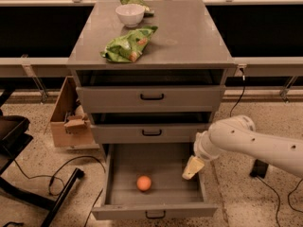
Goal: Pick orange from bottom drawer and place on counter
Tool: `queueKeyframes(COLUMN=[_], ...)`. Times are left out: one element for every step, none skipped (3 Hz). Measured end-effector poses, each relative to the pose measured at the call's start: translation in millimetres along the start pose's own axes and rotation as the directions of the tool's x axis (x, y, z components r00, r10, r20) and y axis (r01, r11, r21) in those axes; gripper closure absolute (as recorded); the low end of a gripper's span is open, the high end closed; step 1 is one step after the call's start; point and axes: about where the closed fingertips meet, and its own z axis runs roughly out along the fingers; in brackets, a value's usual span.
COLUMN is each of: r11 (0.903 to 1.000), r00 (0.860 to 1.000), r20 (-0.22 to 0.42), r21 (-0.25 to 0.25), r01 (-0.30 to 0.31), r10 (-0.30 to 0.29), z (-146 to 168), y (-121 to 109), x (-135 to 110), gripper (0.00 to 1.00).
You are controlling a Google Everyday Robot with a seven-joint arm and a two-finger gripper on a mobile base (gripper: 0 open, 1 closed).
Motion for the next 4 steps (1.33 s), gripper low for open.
queueKeyframes(r11=[0.9954, 0.9926, 0.9945, 0.9887], r00=[0.977, 0.935, 0.920, 0.924], r20=[0.193, 0.334, 0.383, 0.379], r21=[0.012, -0.047, -0.095, -0.150], r01=[-0.095, -0.112, -0.044, 0.008], r10=[0.091, 0.121, 0.077, 0.050], z=[34.2, 89.3, 128.9, 150.9], y=[-18.2, -21.1, -8.3, 10.1], x=[22.8, 50.6, 63.8, 80.3], gripper=[0.00, 0.00, 0.00, 0.00])
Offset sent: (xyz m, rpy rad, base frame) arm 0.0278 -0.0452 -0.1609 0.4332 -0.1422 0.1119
